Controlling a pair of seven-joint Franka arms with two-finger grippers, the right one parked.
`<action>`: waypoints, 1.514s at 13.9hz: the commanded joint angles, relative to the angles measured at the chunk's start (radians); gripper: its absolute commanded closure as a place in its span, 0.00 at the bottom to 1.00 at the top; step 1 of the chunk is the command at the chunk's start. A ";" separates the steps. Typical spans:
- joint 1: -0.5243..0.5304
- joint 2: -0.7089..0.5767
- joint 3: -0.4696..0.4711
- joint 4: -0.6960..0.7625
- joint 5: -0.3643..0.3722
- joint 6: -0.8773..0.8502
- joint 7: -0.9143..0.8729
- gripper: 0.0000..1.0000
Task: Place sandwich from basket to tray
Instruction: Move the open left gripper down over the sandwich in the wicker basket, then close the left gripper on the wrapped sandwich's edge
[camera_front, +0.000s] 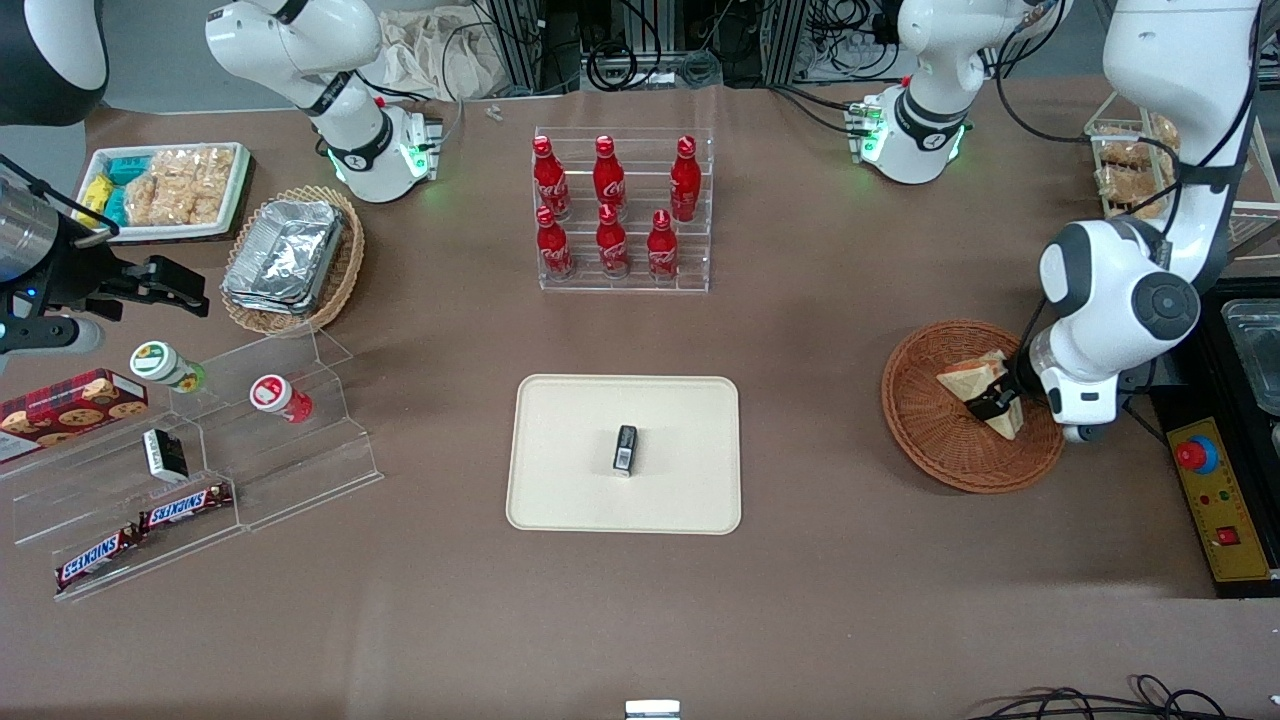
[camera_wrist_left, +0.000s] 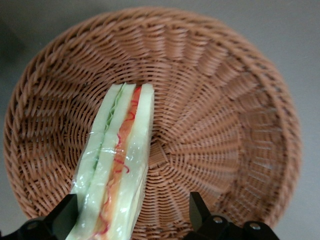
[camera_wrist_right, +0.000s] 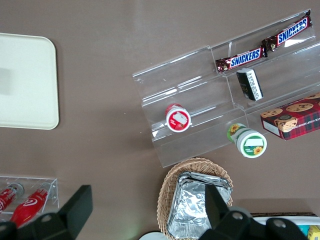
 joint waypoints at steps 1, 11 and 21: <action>0.016 0.018 -0.003 -0.023 0.013 0.040 -0.027 0.01; 0.015 -0.208 0.006 0.037 0.011 -0.218 -0.012 0.01; 0.035 0.008 0.008 -0.038 0.010 0.080 -0.027 0.00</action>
